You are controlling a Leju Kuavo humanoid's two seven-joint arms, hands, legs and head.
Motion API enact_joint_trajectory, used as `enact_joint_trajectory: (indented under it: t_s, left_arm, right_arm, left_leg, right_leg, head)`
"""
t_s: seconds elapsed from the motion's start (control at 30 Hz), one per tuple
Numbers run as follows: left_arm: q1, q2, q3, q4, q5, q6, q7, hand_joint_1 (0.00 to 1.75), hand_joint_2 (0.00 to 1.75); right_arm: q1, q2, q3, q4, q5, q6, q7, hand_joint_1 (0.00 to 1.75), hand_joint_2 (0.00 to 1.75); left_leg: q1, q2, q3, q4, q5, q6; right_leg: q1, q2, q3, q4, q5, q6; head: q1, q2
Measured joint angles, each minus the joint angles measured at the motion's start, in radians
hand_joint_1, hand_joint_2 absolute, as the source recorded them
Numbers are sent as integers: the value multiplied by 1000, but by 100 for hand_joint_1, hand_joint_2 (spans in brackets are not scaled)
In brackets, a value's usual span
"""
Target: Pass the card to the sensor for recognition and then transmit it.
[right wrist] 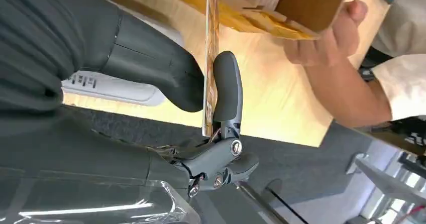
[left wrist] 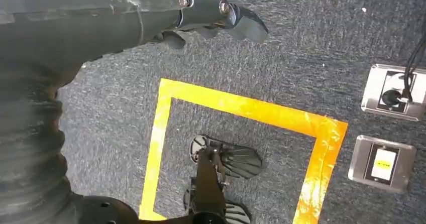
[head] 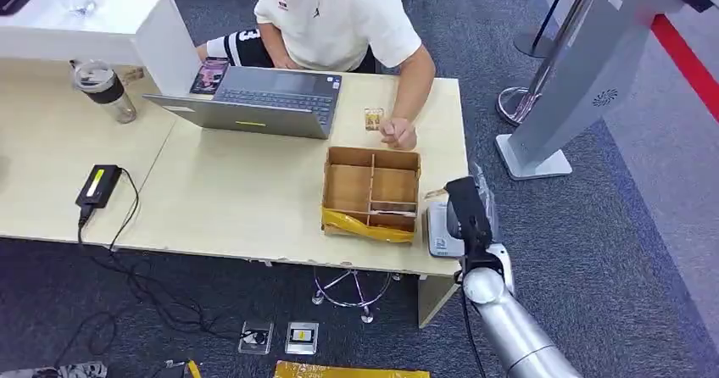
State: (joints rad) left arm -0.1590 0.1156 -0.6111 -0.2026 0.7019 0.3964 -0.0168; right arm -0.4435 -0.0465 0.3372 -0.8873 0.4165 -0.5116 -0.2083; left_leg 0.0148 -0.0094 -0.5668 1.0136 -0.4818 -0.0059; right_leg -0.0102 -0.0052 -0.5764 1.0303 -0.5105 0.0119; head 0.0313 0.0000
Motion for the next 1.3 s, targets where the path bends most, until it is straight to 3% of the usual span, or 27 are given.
enact_joint_trajectory:
  t_s: [0.73,1.3]
  left_arm:
    - [1,-34,6,-5,57,64,11,0,175]
    - [2,-37,4,-5,63,59,11,0,175]
  right_arm:
    - [-15,26,5,230,-237,-16,-96,175,175]
    - [-25,24,3,328,-388,-44,-149,175,175]
  left_leg:
    - [0,0,0,0,0,0]
    - [0,1,3,0,0,0]
  right_leg:
    - [0,0,0,0,0,0]
    - [0,1,2,0,0,0]
  head:
    - [0,0]
    - [0,0]
